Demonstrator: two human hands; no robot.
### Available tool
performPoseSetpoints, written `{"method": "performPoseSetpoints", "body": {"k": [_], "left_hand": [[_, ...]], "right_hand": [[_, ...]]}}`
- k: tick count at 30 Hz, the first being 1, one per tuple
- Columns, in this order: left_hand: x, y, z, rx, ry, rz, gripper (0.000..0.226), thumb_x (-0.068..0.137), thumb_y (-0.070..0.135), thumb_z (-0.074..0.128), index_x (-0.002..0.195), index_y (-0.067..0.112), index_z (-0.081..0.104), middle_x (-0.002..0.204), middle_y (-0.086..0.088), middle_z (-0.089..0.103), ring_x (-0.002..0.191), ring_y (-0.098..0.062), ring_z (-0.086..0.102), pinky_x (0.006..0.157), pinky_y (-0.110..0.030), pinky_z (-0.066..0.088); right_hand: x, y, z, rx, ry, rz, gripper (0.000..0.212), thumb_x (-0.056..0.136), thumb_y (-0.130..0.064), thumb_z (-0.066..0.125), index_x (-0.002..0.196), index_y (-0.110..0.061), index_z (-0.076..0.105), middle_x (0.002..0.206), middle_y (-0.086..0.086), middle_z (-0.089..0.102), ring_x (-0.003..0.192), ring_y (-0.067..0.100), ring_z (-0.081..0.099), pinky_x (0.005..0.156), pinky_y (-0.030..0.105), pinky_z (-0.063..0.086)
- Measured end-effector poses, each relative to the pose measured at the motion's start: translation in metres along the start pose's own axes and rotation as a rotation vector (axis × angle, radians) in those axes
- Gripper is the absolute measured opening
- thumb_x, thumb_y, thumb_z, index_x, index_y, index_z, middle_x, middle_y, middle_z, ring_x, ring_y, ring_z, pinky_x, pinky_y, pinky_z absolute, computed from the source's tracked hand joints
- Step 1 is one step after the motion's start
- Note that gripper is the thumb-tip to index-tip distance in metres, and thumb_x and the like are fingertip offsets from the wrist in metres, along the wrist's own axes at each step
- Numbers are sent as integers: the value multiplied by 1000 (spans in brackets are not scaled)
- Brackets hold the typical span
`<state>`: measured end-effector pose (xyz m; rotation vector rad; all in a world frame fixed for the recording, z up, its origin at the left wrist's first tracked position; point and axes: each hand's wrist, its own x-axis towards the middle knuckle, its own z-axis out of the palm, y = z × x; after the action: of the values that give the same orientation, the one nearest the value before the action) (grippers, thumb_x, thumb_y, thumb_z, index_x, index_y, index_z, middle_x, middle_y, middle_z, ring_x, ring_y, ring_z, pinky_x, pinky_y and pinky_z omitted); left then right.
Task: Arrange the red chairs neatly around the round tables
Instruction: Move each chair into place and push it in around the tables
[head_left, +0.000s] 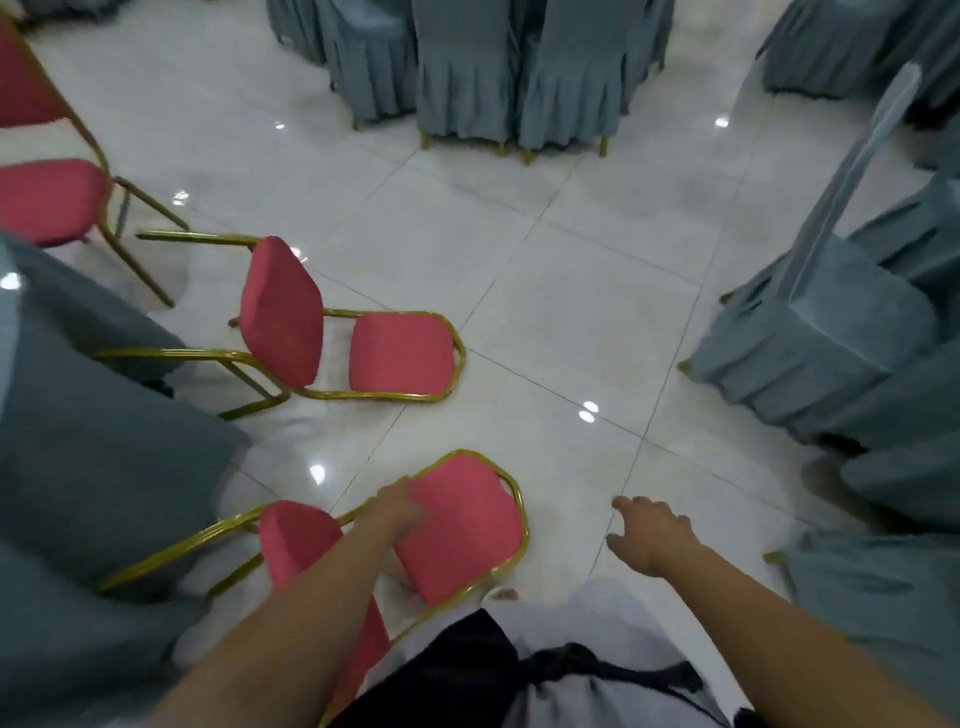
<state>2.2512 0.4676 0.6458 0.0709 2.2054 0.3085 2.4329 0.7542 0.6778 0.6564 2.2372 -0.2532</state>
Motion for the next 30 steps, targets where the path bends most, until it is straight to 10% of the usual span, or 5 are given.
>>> {"method": "performPoseSetpoints", "body": {"k": [15, 20, 30], "left_hand": [[-34, 54, 90, -966, 297, -794, 89, 63, 40, 59, 147, 14, 44, 140, -17, 54, 127, -34, 53, 107, -39, 42], [-58, 111, 166, -1141, 269, -1121, 68, 87, 19, 65, 150, 13, 39, 145, -21, 46, 130, -38, 47, 111, -42, 37], [2, 173, 221, -1503, 413, -1098, 71, 89, 16, 63, 153, 23, 32, 143, -15, 47, 113, -32, 55, 88, -37, 44]], "right_hand": [[226, -102, -179, -508, -99, -815, 65, 95, -44, 48, 154, -29, 26, 158, 3, 30, 145, 26, 28, 113, 47, 30], [301, -61, -214, -779, -17, -878, 71, 94, -49, 45, 156, -32, 15, 166, 0, 7, 152, 30, 7, 117, 54, 20], [356, -73, -155, -994, -178, -878, 73, 95, -51, 48, 157, -29, 16, 167, 1, 8, 152, 27, 13, 117, 52, 26]]}}
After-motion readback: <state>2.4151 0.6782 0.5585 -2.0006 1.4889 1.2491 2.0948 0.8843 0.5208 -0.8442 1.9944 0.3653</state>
